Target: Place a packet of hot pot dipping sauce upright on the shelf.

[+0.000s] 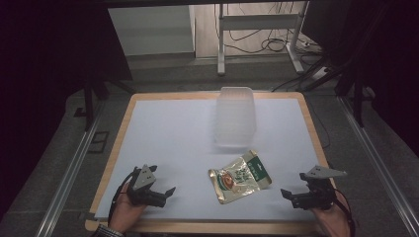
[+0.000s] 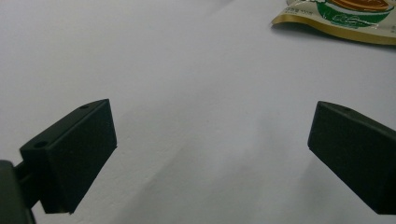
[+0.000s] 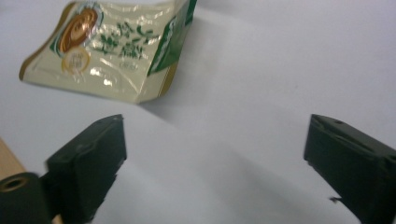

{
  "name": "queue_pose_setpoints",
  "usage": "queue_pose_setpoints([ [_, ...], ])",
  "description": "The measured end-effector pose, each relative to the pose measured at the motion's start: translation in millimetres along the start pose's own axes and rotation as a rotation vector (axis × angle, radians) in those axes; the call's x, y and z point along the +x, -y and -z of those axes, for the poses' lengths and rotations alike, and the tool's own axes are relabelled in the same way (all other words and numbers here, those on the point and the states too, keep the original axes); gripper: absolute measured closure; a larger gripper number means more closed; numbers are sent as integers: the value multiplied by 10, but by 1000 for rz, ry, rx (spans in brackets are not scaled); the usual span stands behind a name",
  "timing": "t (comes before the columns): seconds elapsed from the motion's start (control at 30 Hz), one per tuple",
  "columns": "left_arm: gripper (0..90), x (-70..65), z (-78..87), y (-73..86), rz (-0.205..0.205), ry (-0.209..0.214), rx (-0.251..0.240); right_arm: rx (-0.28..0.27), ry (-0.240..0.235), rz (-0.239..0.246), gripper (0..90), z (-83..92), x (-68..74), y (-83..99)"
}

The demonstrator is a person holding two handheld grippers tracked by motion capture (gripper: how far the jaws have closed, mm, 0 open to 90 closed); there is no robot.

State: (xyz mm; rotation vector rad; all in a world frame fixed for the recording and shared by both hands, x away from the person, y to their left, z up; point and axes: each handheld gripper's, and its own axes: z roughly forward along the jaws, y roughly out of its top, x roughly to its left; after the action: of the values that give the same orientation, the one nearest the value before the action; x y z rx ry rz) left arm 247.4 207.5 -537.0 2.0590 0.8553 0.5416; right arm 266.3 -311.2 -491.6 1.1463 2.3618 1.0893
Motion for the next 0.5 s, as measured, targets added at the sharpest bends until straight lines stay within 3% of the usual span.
queue_pose_setpoints([
  [0.13,12,10,5,3,5,-1,-5,-16,3,33,0,-29,-6,7],
  [0.27,11,-3,-1,0,-4,-1,-1,3,16,55,0,-53,7,5],
  [0.5,11,3,-1,2,-2,-2,-3,26,38,43,0,-59,3,9],
])
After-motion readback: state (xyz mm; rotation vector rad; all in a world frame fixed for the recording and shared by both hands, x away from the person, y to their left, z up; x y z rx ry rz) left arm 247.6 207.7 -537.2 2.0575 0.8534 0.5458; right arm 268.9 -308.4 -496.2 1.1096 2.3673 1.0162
